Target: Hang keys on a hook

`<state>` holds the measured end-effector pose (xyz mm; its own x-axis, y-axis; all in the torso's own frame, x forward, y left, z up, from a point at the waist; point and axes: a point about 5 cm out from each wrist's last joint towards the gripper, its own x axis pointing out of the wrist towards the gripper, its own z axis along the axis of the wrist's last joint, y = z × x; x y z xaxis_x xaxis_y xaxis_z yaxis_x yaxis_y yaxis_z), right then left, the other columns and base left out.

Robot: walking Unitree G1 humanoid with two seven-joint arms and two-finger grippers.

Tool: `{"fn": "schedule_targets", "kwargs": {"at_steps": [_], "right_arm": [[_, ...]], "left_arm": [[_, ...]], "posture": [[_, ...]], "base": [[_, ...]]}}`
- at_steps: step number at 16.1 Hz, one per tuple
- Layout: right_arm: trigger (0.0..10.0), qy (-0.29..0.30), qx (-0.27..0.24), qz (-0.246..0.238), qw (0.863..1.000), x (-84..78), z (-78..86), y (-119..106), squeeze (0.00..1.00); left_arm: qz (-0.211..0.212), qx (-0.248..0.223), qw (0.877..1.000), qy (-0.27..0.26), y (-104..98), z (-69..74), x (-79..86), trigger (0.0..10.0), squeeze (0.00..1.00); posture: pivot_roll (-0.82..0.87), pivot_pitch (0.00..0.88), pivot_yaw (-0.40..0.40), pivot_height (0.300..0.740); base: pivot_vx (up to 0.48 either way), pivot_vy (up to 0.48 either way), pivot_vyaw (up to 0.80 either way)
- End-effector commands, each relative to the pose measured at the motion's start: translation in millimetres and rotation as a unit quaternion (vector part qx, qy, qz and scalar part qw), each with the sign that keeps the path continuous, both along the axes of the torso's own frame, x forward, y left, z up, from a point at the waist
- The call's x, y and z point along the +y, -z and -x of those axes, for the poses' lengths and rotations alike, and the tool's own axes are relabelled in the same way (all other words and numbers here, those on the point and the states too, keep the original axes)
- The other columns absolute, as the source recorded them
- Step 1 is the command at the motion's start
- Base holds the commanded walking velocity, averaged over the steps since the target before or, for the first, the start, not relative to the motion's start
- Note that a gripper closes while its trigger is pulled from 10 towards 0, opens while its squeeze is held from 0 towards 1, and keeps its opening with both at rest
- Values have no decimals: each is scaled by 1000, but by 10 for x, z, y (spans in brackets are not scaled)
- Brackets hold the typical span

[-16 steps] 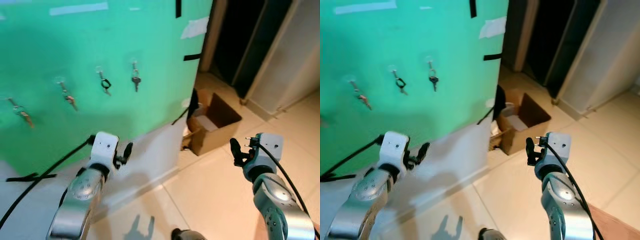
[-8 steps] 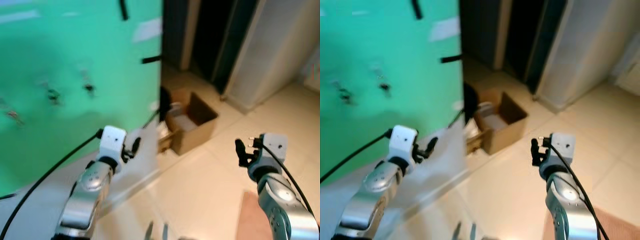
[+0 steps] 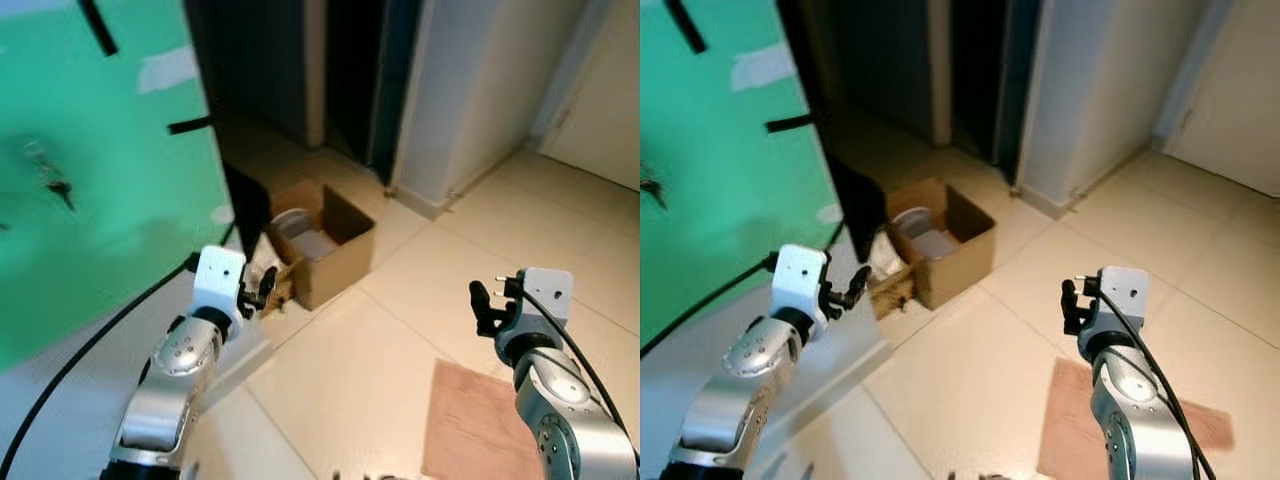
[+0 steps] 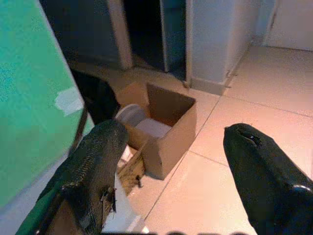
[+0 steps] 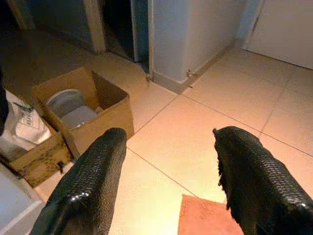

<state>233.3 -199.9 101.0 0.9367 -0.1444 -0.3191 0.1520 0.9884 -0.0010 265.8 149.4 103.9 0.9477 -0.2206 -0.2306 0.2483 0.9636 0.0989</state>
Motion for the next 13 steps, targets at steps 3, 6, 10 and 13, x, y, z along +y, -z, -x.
{"fn": "schedule_targets", "kwargs": {"at_steps": [3,6,10,13], "right_arm": [[10000,-2,-1,-1,1000,36,5,-23,0],[10000,-2,0,1,1000,37,9,-25,0],[10000,-2,1,3,1000,40,11,-27,0],[10000,2,1,4,1000,33,10,-33,0]], "left_arm": [[-7,10,1000,1,30,-2,43,10000,0],[-9,12,1000,2,37,-8,45,10000,0],[-18,16,1000,-5,61,-19,61,10000,0],[-21,16,1000,0,60,-31,57,10000,0]], "posture": [[-109,0,30,740],[-109,0,28,740],[-110,0,26,740],[-110,0,29,740]], "base": [[328,0,-267],[320,0,-267],[0,0,-400],[0,0,-267]]}}
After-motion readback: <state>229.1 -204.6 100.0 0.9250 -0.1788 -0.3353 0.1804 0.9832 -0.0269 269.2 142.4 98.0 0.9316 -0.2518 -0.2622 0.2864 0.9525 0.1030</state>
